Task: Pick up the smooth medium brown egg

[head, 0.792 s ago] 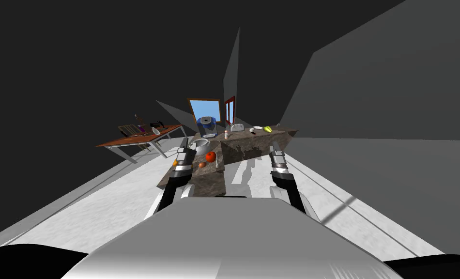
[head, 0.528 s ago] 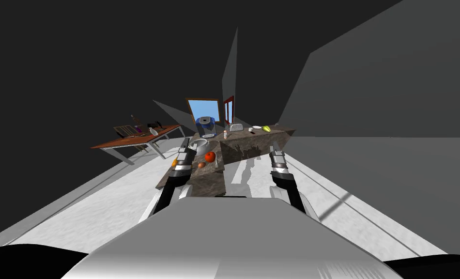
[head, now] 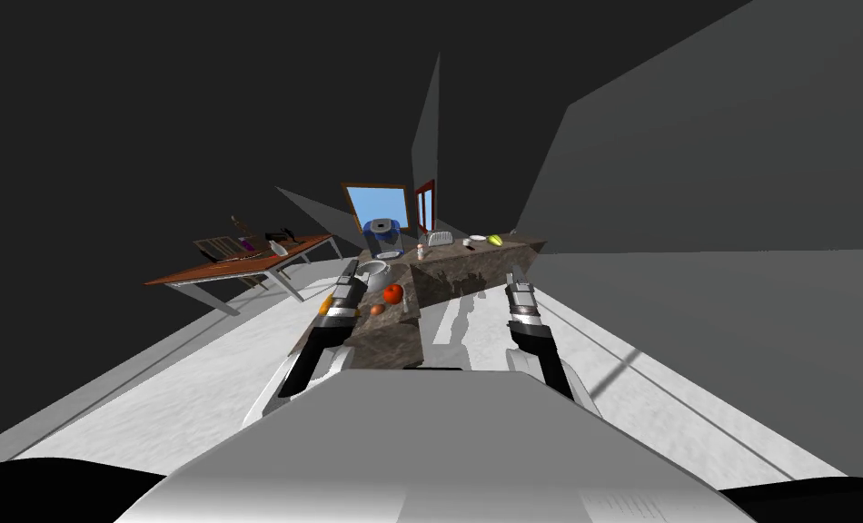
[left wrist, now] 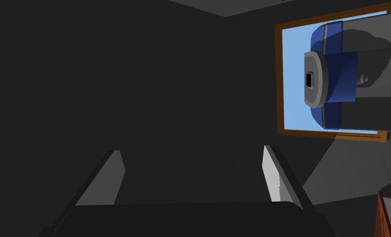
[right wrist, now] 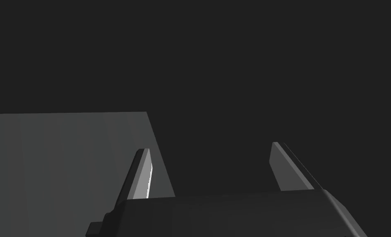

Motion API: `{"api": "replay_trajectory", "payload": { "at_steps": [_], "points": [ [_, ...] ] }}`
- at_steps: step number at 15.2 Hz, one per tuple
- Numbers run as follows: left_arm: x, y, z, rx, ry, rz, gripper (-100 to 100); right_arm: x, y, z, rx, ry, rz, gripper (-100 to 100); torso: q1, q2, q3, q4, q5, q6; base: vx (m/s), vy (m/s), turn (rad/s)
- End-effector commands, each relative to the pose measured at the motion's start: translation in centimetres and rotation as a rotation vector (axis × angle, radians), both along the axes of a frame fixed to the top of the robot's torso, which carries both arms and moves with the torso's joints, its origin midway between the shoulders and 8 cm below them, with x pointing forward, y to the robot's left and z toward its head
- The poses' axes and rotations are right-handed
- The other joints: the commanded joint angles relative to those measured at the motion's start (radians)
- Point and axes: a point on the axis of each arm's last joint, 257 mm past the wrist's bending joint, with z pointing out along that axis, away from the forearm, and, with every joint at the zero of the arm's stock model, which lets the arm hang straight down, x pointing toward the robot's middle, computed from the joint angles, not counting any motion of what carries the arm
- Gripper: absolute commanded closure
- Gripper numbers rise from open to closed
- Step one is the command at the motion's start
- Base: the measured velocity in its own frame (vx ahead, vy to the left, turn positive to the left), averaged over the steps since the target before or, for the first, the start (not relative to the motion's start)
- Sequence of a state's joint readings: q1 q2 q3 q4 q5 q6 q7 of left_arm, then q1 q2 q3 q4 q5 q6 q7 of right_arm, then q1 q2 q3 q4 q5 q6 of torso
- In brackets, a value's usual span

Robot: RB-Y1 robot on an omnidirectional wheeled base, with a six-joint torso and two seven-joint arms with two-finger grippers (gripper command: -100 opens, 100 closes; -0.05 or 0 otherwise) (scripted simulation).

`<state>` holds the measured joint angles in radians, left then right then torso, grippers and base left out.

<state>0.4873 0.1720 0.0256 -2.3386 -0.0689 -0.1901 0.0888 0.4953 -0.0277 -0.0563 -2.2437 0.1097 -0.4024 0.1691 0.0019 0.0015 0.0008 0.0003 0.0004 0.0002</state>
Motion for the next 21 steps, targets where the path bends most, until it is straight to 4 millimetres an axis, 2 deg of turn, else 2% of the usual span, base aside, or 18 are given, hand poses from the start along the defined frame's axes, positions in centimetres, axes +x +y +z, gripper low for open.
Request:
{"api": "replay_trajectory", "payload": {
  "at_steps": [1, 9, 11, 21],
  "points": [
    [0.4, 0.3, -0.6, 0.004, 0.030, 0.007, -100, 0.0, 0.0, 0.0, 0.000, 0.000, 0.000, 0, 0.000, 0.000, 0.000, 0.000, 0.000, 0.000, -0.021, 0.021, -0.064],
    [1.6, 2.6, -3.1, 0.022, 0.167, 0.052, -100, 0.0, 0.0, 0.0, 0.000, 0.000, 0.000, 0, 0.000, 0.000, 0.000, 0.000, 0.000, 0.000, -0.023, 0.024, -0.082],
    [1.7, 2.7, -3.4, 0.020, 0.179, 0.056, -100, 0.0, 0.0, 0.0, 0.000, 0.000, 0.000, 0, 0.000, 0.000, 0.000, 0.000, 0.000, 0.000, -0.016, 0.016, -0.057],
    [2.5, 5.8, -6.8, 0.020, 0.348, 0.125, -100, 0.0, 0.0, 0.0, 0.000, 0.000, 0.000, 0, 0.000, 0.000, 0.000, 0.000, 0.000, 0.000, -0.023, 0.021, -0.089]
  ]
}}
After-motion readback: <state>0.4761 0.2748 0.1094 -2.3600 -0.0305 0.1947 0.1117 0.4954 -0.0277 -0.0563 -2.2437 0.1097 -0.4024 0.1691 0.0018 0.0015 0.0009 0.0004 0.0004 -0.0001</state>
